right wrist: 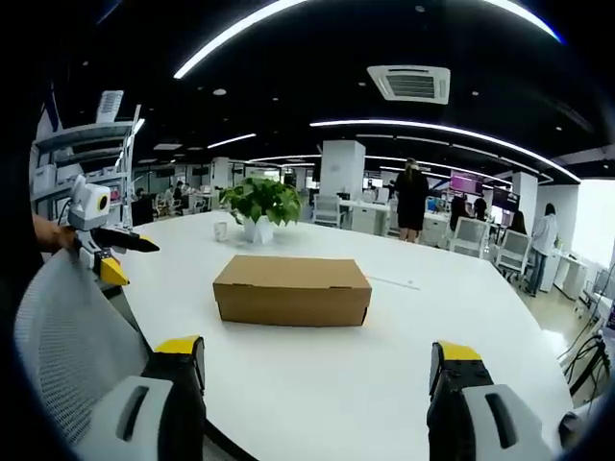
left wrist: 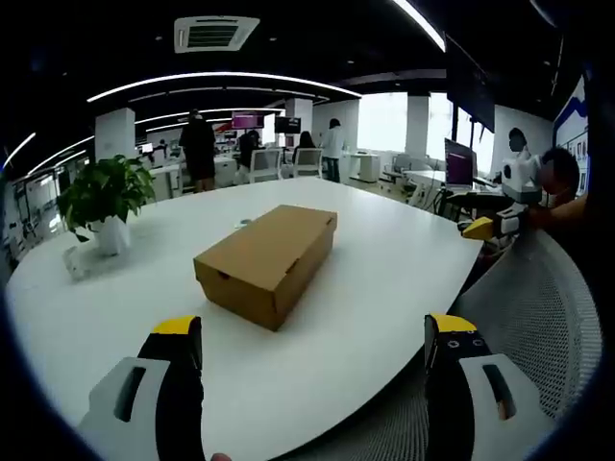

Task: Operate the shoe box by opening the lid, removing the specified soft item, and placing it in the target area until the item is outside and the box remains undamaged.

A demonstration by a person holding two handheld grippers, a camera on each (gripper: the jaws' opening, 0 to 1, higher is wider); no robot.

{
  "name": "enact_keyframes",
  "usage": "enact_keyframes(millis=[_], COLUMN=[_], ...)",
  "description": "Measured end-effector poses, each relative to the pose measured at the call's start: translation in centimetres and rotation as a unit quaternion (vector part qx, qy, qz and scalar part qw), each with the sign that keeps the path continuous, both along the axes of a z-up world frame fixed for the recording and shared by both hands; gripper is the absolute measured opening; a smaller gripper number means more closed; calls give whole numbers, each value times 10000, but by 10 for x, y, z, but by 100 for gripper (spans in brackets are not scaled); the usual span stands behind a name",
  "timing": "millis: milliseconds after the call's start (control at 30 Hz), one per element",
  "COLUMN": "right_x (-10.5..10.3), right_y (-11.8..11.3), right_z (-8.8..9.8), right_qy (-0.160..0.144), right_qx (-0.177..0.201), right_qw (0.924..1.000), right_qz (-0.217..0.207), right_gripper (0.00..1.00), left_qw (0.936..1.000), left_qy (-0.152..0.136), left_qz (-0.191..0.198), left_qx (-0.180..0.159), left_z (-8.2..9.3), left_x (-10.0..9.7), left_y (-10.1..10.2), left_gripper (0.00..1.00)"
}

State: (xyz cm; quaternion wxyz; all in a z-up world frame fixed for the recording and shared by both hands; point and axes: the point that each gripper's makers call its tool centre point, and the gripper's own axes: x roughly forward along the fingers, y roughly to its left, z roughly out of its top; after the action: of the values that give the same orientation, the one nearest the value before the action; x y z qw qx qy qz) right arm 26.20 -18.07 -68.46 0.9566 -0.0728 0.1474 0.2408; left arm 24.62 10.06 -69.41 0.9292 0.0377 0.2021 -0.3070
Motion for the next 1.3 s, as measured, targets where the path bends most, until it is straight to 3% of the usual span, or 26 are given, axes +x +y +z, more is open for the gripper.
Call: enact_keyframes(millis=[733, 1300], right_x=[0, -1], right_y=[-3, -3], right_z=[-5, -8], right_qy=[278, 396], right_qx=[200, 101], right_qw=[9994, 9992], right_qz=[-96, -43], right_gripper=[99, 99], left_qw=[9997, 9992], left_qy=[88, 172], left_qz=[230, 321], left_qx=[-86, -190], left_z=[4, 4], left_x=[7, 9], left_y=[7, 8], left_gripper=[100, 100])
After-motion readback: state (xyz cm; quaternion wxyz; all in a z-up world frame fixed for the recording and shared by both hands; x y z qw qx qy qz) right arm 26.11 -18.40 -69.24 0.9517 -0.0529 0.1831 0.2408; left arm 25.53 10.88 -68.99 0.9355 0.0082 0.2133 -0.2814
